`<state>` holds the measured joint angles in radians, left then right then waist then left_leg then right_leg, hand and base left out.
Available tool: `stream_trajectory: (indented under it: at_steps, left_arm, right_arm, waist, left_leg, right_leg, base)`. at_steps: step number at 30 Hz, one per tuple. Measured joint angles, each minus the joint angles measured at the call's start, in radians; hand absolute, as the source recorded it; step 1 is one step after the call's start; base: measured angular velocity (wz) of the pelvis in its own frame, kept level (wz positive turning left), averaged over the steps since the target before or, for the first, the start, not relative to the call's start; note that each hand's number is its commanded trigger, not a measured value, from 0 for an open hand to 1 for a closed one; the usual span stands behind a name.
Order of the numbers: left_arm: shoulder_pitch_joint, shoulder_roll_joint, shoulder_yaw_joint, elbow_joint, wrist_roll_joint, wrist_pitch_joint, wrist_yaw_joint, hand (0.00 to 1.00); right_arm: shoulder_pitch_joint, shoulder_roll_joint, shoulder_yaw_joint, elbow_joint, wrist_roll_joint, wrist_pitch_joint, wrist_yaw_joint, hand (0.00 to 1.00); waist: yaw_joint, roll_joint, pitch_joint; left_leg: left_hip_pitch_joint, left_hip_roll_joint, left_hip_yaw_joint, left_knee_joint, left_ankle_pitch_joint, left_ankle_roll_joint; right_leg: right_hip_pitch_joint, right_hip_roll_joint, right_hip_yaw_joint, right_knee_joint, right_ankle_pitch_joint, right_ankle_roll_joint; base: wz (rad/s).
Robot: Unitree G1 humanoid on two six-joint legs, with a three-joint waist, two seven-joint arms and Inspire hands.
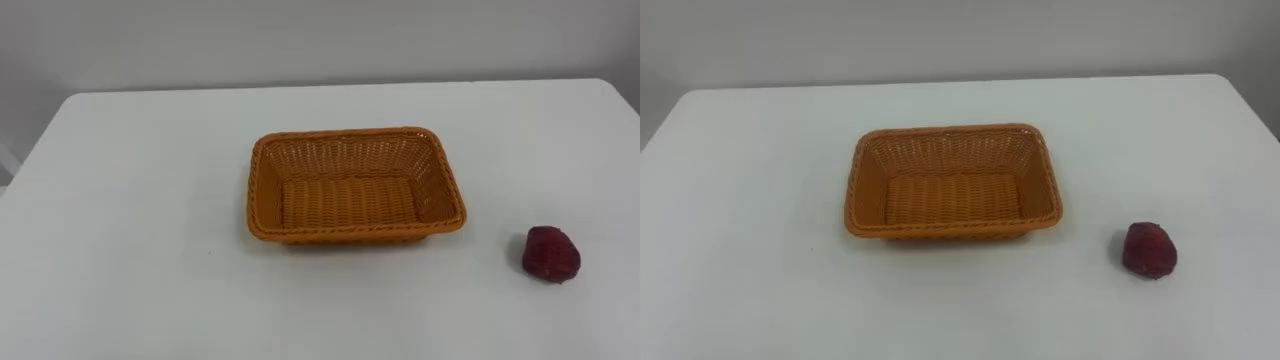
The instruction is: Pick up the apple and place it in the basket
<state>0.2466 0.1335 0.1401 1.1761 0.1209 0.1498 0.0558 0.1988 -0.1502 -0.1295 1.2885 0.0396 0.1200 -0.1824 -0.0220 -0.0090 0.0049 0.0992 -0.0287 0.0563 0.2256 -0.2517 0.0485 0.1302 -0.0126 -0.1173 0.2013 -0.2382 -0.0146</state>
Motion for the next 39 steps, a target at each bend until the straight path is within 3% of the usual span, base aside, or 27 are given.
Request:
stream_trajectory:
  at_steps: [6, 11, 14, 19, 27, 32, 39]
  left_arm:
    - [0.002, -0.001, -0.001, -0.001, -0.006, -0.005, 0.000, 0.00]
    - [0.005, 0.000, 0.007, -0.001, -0.009, -0.005, 0.002, 0.00]
    - [0.013, -0.001, 0.050, 0.000, -0.011, -0.007, 0.003, 0.00]
    - [0.052, 0.008, 0.107, -0.002, -0.021, -0.030, 0.008, 0.00]
    - [0.082, 0.025, 0.153, -0.036, -0.031, -0.060, 0.023, 0.00]
    - [0.084, 0.038, 0.153, -0.061, -0.041, -0.095, 0.023, 0.00]
    - [0.089, 0.049, 0.156, -0.068, -0.019, -0.132, 0.050, 0.00]
  right_arm:
    - [-0.002, 0.000, -0.001, -0.002, 0.028, 0.001, -0.002, 0.00]
    - [-0.002, 0.000, -0.034, -0.016, 0.297, 0.000, -0.040, 0.00]
    - [0.001, 0.000, -0.114, -0.030, 0.502, -0.008, -0.069, 0.00]
    - [0.003, -0.009, -0.287, -0.090, 0.906, -0.053, -0.150, 0.00]
    - [0.005, -0.009, -0.442, -0.245, 1.179, -0.117, -0.299, 0.00]
    - [0.020, -0.011, -0.496, -0.437, 1.126, -0.177, -0.451, 0.00]
    - [0.020, -0.045, -0.523, -0.715, 0.787, -0.269, -0.770, 0.00]
  waist:
    - [0.003, -0.002, 0.0000]
    - [0.002, -0.004, 0.0006]
    - [-0.005, -0.005, 0.0008]
    - [-0.029, -0.010, -0.0018]
    - [-0.060, -0.037, -0.0036]
    - [-0.067, -0.045, -0.0054]
    - [-0.057, -0.047, -0.0068]
  left_leg:
    - [0.004, 0.000, 0.020, -0.003, 0.000, 0.000]
    - [0.019, 0.000, 0.028, -0.006, -0.001, 0.001]
    - [0.027, 0.001, 0.028, -0.006, -0.002, 0.002]
    - [0.034, 0.000, 0.027, -0.021, -0.002, 0.003]
    - [0.030, -0.002, 0.025, -0.018, -0.002, 0.003]
    - [-0.002, -0.002, 0.024, 0.003, -0.002, 0.004]
    - [-0.021, -0.002, 0.027, -0.004, -0.002, 0.004]
  right_leg:
    - [-0.003, 0.002, 0.006, 0.001, 0.000, 0.000]
    - [0.008, 0.002, 0.021, 0.002, 0.000, 0.001]
    - [0.015, 0.002, 0.020, 0.001, -0.001, 0.001]
    - [0.016, 0.002, 0.026, 0.004, -0.002, 0.003]
    - [0.019, 0.001, 0.016, 0.000, -0.003, 0.004]
    - [-0.005, -0.001, 0.010, 0.005, -0.003, 0.004]
    - [-0.030, 0.003, 0.019, 0.019, -0.002, 0.004]
  base:
    - [-0.05]
    - [-0.06]
    - [0.00]
    - [0.00]
    - [0.00]
    - [0.04]
    - [-0.03]
